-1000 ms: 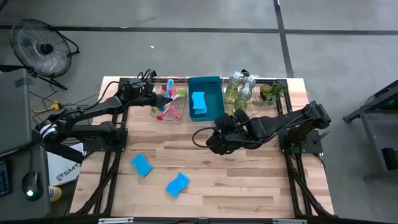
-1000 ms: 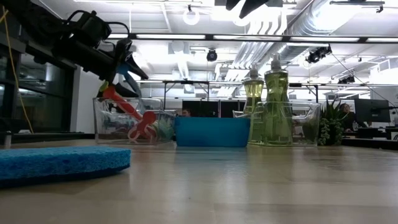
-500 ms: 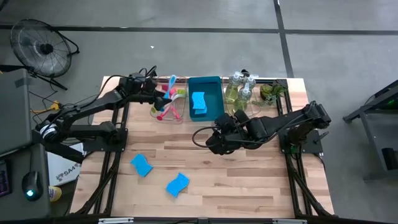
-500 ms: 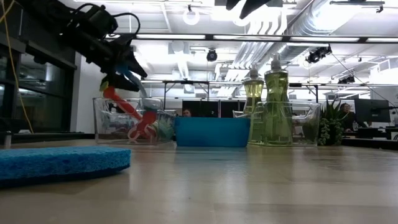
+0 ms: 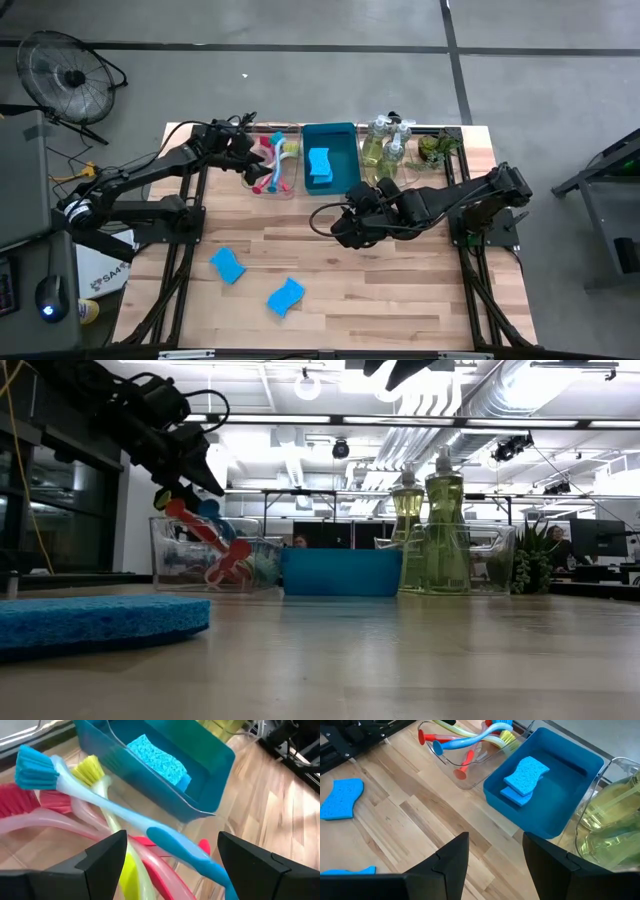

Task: Pick & Place Kitchen Sink Supplies
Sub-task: Put the blue sponge into the blue bin

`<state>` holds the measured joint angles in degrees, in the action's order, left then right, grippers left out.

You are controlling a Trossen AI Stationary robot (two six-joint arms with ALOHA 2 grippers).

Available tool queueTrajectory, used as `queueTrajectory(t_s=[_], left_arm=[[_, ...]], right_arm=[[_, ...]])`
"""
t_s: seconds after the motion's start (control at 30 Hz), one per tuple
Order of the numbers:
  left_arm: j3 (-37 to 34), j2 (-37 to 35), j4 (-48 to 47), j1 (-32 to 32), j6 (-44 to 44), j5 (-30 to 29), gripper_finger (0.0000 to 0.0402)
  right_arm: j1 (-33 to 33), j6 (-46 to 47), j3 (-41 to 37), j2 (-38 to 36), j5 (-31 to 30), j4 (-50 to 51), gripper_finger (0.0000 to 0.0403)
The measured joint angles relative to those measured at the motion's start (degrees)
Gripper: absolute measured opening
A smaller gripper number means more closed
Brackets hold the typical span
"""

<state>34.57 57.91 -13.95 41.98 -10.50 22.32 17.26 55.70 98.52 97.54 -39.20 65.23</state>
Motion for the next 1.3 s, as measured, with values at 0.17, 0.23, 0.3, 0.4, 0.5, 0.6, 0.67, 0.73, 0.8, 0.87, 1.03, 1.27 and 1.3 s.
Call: queueTrajectory(t_s=[0.17,0.23,0.3,0.4,0.5,0.6,0.67,0.73,0.8,0.87,1.03,1.27,1.3], left_arm=[[0.0,0.0,2.1,0.0,-0.2,0.6,0.0308],[0.0,0.0,3.6,0.0,-0.2,2.2,0.0308],[0.0,-0.1,4.6,0.0,-0.1,4.5,0.0308],[0.0,-0.1,4.7,0.0,1.0,9.2,0.0308],[0.0,-0.1,4.3,0.0,1.3,14.5,0.0308],[0.0,-0.1,4.3,0.0,1.3,20.2,0.0308],[0.0,-0.7,4.3,0.0,1.3,23.3,0.0308],[0.0,-1.9,3.3,0.0,1.4,25.2,0.0308],[0.0,-3.6,1.5,0.0,1.5,25.8,0.0308],[0.0,-6.3,-0.6,0.0,1.7,26.1,0.0308],[0.0,-14.9,-8.8,0.0,3.4,25.8,0.0308],[0.0,-26.4,-19.9,-3.6,7.0,24.0,0.0308],[0.0,-27.6,-20.6,-4.8,7.3,23.4,0.0308]], right_arm=[[0.0,-0.1,0.0,0.0,0.0,0.0,0.0181],[0.0,-0.2,0.0,0.0,0.0,0.0,0.0181],[0.0,-0.2,0.0,0.0,0.0,0.0,0.0181],[0.0,-0.5,0.0,0.0,0.4,0.0,0.0181],[0.0,-0.7,0.0,0.0,1.2,0.3,0.0181],[0.0,-2.3,0.0,0.0,2.2,0.5,0.0181],[0.0,-3.1,0.0,0.0,2.7,0.5,0.0181],[0.0,-3.2,0.0,0.0,2.7,0.5,0.0181],[0.0,-3.2,0.0,0.0,2.7,0.5,0.0181],[0.0,-3.2,0.0,0.0,2.7,0.5,0.0181],[0.0,-3.2,0.0,0.0,2.7,0.6,0.0181],[0.0,-3.2,0.0,0.0,2.4,0.5,0.0181],[0.0,-3.2,0.0,0.0,2.2,0.5,0.0181]])
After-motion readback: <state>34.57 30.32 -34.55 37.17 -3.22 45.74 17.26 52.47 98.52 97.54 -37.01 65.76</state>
